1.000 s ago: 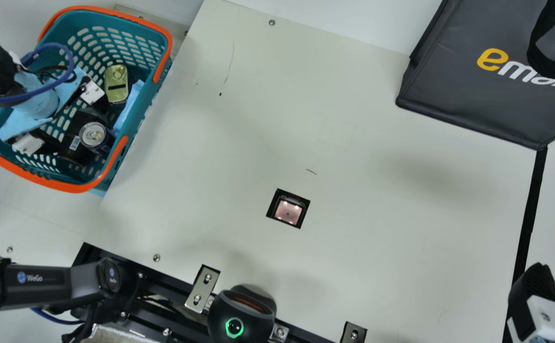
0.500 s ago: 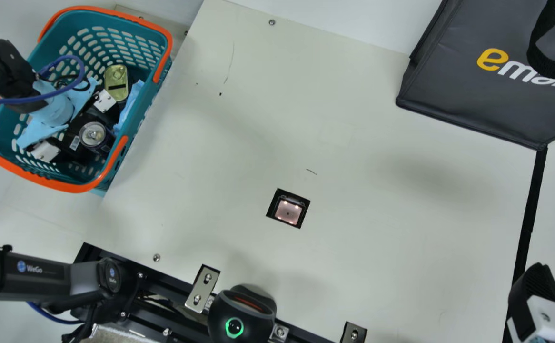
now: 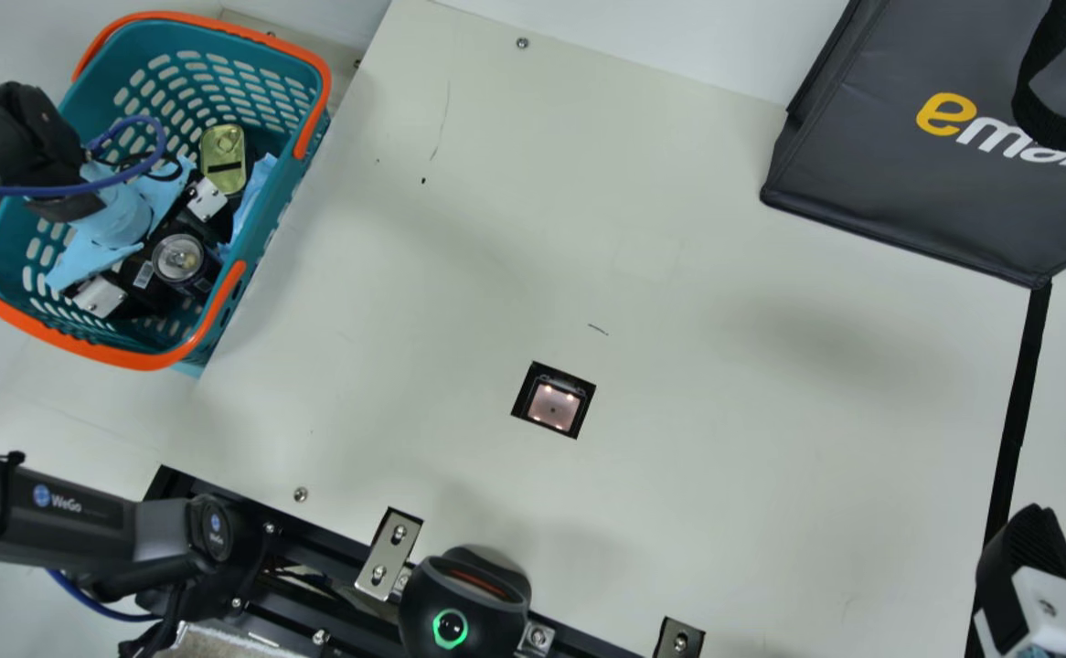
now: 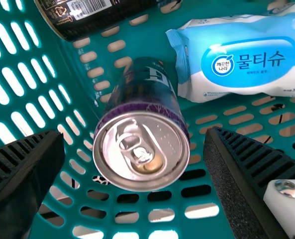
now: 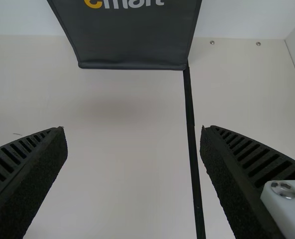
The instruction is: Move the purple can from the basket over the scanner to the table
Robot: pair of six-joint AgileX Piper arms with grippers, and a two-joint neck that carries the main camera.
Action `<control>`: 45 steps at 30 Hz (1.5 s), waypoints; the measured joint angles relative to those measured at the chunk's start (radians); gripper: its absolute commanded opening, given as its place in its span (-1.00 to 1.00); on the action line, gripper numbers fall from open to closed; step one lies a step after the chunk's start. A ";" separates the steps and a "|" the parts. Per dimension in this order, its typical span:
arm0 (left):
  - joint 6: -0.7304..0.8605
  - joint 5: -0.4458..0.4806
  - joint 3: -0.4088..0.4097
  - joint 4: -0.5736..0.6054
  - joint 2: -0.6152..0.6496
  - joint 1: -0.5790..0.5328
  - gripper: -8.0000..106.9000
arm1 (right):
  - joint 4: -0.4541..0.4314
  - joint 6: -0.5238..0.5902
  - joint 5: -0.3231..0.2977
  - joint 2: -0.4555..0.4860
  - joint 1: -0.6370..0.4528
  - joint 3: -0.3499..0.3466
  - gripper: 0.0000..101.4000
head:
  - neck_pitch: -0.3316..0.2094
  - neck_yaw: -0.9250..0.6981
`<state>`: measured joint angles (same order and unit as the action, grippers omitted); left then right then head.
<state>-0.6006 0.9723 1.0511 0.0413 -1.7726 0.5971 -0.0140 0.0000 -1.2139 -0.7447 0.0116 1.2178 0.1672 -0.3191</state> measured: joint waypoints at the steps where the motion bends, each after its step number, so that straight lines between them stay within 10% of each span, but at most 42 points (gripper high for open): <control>1: -0.004 -0.003 -0.002 -0.003 -0.002 0.000 0.71 | 0.000 0.000 0.000 0.000 0.000 0.000 0.87 | 0.002 0.000; 22: -0.115 -0.083 -0.062 -0.119 0.010 -0.069 0.71 | 0.000 0.000 -0.002 0.000 0.000 0.000 0.87 | 0.002 0.002; 37: -0.133 -0.085 -0.070 -0.121 0.008 -0.074 -1.00 | 0.000 0.000 -0.002 0.000 0.000 0.000 0.87 | 0.000 0.000; 45: -0.096 -0.064 -0.050 -0.085 0.049 -0.056 -1.00 | 0.000 0.000 -0.002 0.000 0.000 0.000 0.87 | 0.002 0.000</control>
<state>-0.6965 0.9079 1.0014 -0.0439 -1.7233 0.5411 -0.0140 0.0000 -1.2160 -0.7447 0.0116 1.2178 0.1687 -0.3191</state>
